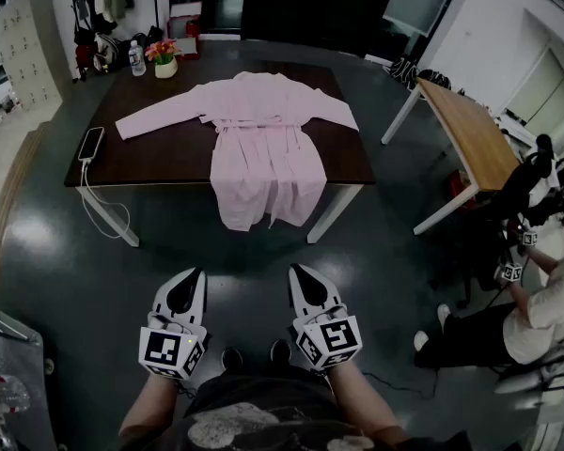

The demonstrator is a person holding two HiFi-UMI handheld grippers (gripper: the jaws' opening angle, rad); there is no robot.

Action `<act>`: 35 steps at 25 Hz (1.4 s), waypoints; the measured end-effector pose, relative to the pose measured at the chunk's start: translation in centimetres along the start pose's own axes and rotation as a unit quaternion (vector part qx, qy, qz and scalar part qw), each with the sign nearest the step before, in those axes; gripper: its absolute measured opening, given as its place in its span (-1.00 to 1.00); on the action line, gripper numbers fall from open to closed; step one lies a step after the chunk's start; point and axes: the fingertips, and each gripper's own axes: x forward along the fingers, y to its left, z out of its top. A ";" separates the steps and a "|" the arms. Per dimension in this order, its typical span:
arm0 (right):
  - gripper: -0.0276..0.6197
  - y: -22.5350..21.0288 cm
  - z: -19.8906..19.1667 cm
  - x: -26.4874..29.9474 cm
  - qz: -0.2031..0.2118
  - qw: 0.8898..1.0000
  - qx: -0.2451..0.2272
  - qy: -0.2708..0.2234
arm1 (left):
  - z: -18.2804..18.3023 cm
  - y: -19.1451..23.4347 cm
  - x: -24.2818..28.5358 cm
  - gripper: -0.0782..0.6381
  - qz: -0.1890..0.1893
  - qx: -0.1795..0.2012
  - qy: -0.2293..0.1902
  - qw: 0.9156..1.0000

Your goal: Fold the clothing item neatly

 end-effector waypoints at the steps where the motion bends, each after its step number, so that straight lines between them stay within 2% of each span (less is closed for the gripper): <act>1: -0.94 0.1 -0.3 -0.2 -0.001 1.000 0.002 0.002 | -0.1 0.2 -0.2 -0.76 0.002 -0.003 0.000 1.000; 12: -0.94 0.7 -1.6 -0.3 -0.024 1.000 0.013 0.010 | 0.2 0.8 -0.7 -0.76 -0.012 -0.004 -0.007 1.000; 17: -0.94 1.0 -0.6 0.9 -0.036 0.998 0.048 -0.036 | 0.0 3.0 -1.6 -0.76 -0.002 -0.007 -0.004 1.000; 20: -0.94 1.7 -0.5 2.1 -0.040 0.997 0.053 -0.044 | -0.1 4.5 -2.4 -0.76 0.004 -0.003 0.000 1.000; 23: -0.94 3.1 -0.5 3.5 -0.027 0.998 0.037 -0.040 | 0.1 5.8 -2.8 -0.76 0.015 0.013 -0.002 1.000; 29: -0.94 5.5 -0.6 7.7 0.017 0.999 -0.001 -0.030 | 0.2 8.7 -2.5 -0.76 0.037 0.003 0.002 0.999; 35: -0.94 4.3 -1.6 13.9 0.038 0.999 0.013 -0.023 | -0.1 12.2 0.8 -0.76 0.059 0.007 0.016 0.998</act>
